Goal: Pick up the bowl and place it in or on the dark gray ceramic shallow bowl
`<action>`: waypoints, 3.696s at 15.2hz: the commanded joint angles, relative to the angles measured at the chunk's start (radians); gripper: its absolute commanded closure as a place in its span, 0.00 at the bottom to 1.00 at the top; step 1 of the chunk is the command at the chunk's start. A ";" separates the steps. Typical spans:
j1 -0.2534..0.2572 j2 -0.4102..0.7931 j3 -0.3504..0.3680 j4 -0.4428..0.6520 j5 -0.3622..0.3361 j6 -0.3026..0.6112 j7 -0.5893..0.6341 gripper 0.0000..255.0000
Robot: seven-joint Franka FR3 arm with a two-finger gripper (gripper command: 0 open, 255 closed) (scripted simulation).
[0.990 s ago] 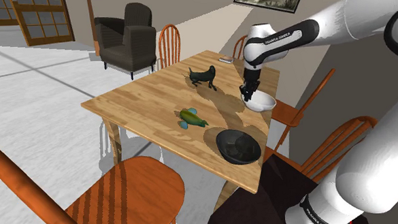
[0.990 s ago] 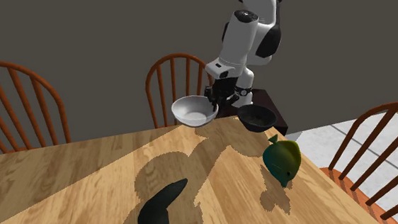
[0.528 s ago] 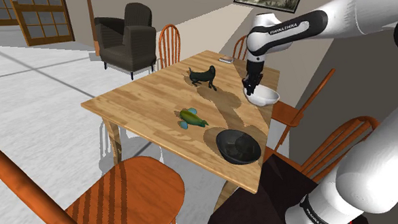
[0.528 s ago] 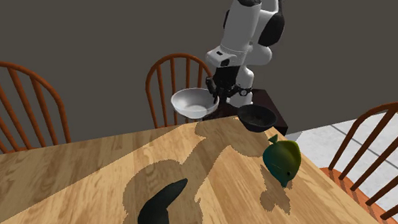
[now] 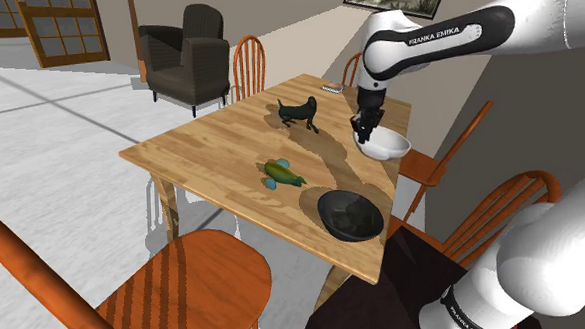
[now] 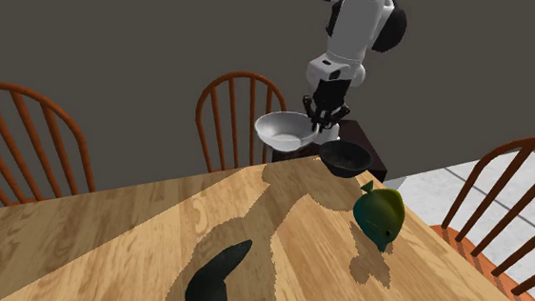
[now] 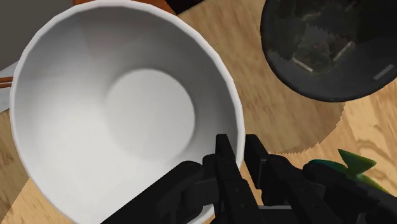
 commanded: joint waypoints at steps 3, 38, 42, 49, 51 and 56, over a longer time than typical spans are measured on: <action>0.040 -0.094 0.061 -0.075 0.011 -0.033 0.095 1.00; 0.199 -0.167 0.316 -0.348 0.144 0.130 0.450 1.00; 0.198 -0.155 0.317 -0.360 0.142 0.154 0.453 1.00; 0.198 -0.155 0.317 -0.360 0.142 0.154 0.453 0.00; 0.198 -0.155 0.317 -0.361 0.142 0.154 0.453 0.00; 0.202 -0.186 0.318 -0.282 0.149 0.045 0.449 0.00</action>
